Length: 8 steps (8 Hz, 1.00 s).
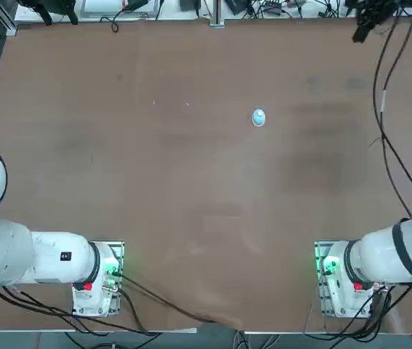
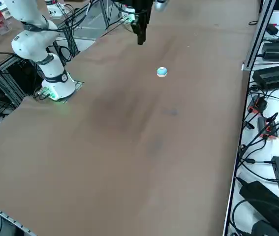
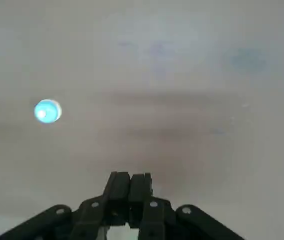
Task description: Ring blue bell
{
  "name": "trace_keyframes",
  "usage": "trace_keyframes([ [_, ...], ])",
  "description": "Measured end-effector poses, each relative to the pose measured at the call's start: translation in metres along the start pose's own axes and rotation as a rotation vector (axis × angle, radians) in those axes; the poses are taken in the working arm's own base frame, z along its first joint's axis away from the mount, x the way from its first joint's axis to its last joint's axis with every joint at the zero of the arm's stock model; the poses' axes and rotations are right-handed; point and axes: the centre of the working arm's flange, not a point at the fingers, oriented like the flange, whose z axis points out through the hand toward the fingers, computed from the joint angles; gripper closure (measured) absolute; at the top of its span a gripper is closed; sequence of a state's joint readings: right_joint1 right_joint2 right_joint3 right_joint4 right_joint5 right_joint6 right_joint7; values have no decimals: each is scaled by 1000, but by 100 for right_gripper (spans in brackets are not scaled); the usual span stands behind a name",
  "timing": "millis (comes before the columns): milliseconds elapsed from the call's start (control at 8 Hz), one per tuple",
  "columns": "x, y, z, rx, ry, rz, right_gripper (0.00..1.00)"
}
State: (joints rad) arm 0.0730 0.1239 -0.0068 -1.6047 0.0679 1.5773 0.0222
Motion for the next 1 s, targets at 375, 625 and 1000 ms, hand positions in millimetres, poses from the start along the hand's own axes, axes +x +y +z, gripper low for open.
trace_keyframes([
  [375, 10, -98, 51, -20, -1, -12, 99],
  [625, 13, -159, 106, -24, 42, 18, 99],
  [1000, 9, -200, 188, -4, 125, 64, 99],
])
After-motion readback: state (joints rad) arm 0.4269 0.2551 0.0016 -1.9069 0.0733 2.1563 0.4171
